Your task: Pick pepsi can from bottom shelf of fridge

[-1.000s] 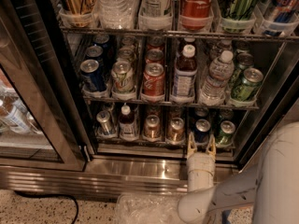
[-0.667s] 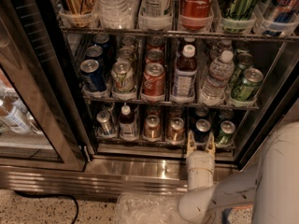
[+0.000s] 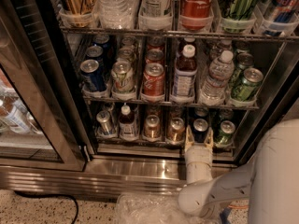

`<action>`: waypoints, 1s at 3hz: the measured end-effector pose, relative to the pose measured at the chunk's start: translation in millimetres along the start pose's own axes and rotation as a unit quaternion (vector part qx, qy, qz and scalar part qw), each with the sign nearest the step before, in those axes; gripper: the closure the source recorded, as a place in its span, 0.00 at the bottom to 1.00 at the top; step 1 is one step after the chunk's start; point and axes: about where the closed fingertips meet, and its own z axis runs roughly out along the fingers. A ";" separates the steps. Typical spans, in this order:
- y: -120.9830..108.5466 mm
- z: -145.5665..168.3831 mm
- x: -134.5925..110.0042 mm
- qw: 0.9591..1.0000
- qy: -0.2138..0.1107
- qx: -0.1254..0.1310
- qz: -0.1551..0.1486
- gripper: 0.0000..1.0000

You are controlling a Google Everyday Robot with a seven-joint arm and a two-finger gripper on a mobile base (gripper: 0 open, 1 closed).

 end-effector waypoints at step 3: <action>9.1 16.0 6.7 1.000 0.001 -0.012 -0.012 0.41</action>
Offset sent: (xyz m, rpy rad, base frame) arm 0.0296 0.0089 -0.0222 -0.0849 0.0060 0.0278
